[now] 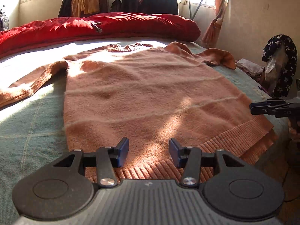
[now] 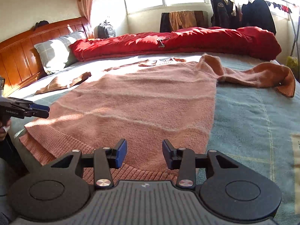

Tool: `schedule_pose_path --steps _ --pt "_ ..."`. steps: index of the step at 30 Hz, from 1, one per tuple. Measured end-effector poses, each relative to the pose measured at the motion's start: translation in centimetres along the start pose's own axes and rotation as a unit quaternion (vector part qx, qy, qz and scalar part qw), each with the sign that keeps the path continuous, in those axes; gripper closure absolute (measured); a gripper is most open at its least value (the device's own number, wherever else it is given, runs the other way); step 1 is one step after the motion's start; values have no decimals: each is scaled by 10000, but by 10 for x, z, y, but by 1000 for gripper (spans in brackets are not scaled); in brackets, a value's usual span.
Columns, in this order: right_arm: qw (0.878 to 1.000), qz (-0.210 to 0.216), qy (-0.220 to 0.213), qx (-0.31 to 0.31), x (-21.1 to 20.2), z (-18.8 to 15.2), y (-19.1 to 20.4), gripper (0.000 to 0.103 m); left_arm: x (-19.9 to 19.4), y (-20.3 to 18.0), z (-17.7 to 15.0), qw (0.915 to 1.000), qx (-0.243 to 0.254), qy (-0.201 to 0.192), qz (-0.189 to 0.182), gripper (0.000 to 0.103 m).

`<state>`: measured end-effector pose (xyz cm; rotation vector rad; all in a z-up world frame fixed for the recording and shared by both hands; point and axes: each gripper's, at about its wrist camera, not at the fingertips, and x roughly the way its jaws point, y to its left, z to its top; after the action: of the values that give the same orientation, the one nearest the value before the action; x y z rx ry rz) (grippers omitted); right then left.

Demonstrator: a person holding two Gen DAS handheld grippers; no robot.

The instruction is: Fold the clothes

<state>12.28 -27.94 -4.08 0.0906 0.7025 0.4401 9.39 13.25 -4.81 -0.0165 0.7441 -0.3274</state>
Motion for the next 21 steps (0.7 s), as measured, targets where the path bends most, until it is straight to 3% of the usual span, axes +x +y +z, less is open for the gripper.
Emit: schedule_pose_path --steps 5,8,12,14,17,18,19,21 --pt "9995 -165 109 254 -27 -22 -13 58 -20 3 -15 9990 26 210 396 54" --pt "9974 -532 -109 478 -49 -18 -21 46 -25 -9 -7 9979 332 132 537 51" --pt "9935 -369 -422 991 -39 -2 -49 44 -13 -20 12 9993 333 -155 35 46" --pt "9888 0 -239 1474 -18 0 -68 44 0 -22 18 9992 230 -137 -280 46" --pt "9714 887 -69 2203 10 -5 -90 42 17 -17 16 9995 31 109 -299 46" --pt "9646 1202 -90 2345 16 -6 -92 36 20 -15 13 9995 -9 140 -296 46" --pt "9606 1369 -99 2418 20 -6 -93 30 20 -14 10 9995 -38 106 -309 46" --pt "9563 1530 -102 2490 26 -3 -92 29 18 -12 8 9994 -88 56 -340 46"
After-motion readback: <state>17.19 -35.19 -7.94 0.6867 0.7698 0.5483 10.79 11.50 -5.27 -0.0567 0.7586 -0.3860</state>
